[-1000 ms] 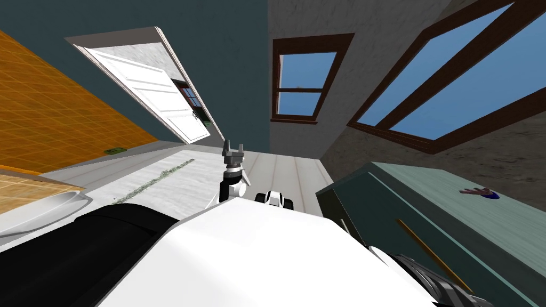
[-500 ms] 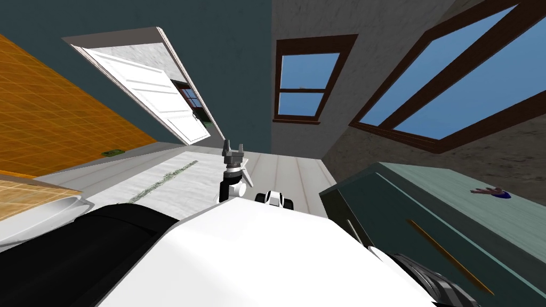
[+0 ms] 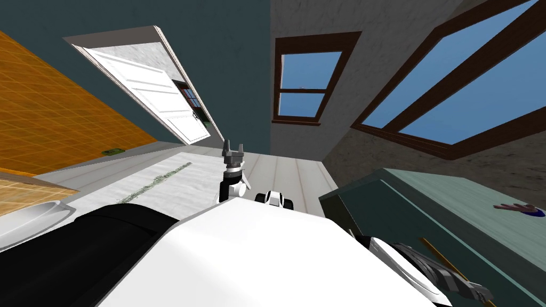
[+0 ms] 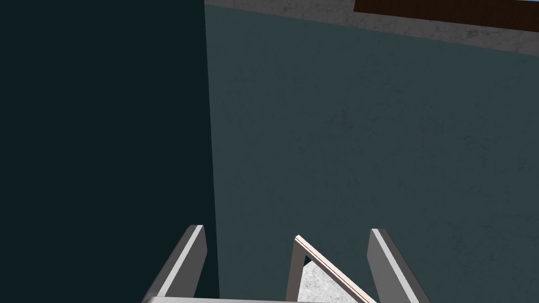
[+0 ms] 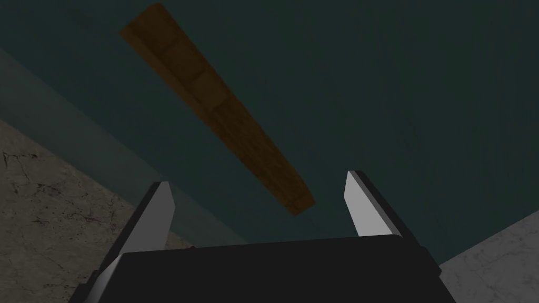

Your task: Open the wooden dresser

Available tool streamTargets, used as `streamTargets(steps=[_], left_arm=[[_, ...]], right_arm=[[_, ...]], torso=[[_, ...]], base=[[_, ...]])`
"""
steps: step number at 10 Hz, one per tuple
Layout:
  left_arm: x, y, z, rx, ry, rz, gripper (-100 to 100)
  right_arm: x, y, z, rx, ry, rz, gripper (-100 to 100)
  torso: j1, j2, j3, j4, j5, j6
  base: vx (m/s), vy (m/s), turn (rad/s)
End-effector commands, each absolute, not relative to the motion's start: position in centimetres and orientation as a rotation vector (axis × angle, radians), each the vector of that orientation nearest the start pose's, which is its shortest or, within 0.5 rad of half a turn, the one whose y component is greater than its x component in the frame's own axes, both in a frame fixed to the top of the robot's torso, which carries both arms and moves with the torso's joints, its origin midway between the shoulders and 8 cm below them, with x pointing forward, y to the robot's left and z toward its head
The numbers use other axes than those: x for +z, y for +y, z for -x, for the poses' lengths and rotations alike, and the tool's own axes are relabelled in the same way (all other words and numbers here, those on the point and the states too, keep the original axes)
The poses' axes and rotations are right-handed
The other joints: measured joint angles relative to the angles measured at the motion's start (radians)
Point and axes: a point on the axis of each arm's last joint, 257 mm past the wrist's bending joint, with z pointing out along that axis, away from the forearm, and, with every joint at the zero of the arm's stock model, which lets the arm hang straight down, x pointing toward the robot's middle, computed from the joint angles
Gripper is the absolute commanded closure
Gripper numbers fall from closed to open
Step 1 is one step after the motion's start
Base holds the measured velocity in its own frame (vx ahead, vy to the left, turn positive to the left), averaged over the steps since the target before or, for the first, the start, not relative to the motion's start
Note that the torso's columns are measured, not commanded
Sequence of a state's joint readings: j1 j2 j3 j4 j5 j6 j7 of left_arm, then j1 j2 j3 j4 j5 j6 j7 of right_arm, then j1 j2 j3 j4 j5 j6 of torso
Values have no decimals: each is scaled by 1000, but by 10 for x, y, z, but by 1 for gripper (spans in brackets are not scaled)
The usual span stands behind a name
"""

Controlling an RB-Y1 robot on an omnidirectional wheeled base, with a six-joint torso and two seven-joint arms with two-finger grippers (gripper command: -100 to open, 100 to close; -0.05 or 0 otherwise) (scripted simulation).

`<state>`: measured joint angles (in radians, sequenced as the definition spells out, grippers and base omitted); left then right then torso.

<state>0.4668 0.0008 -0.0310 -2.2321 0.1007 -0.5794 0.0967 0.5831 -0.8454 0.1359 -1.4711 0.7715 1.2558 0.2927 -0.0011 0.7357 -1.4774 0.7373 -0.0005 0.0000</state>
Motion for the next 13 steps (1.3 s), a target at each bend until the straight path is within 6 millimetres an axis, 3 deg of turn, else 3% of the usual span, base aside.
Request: streamTargets(steps=[1, 3, 4, 13], left_arm=[[28, 279, -342, -1508, 476, 709, 0], [28, 279, -342, -1508, 476, 709, 0], [28, 279, -342, -1508, 476, 709, 0], [28, 279, -342, -1508, 475, 710, 0]], right_arm=[[-294, -738, -96, -1718, 2000, -513, -100], [-297, -739, -97, -1712, 2001, -520, -100], [-297, -739, -98, -1711, 2002, -520, 100], [-293, -694, -108, -1700, 2005, -494, 100]], torso=[[4, 4, 2, 1, 1, 0], [2, 9, 6, 3, 1, 0], [3, 7, 4, 2, 1, 0], [3, 3, 2, 2, 2, 0]], base=[[63, -56, 20], [15, -84, 21], [2, -10, -1], [5, 61, -22]])
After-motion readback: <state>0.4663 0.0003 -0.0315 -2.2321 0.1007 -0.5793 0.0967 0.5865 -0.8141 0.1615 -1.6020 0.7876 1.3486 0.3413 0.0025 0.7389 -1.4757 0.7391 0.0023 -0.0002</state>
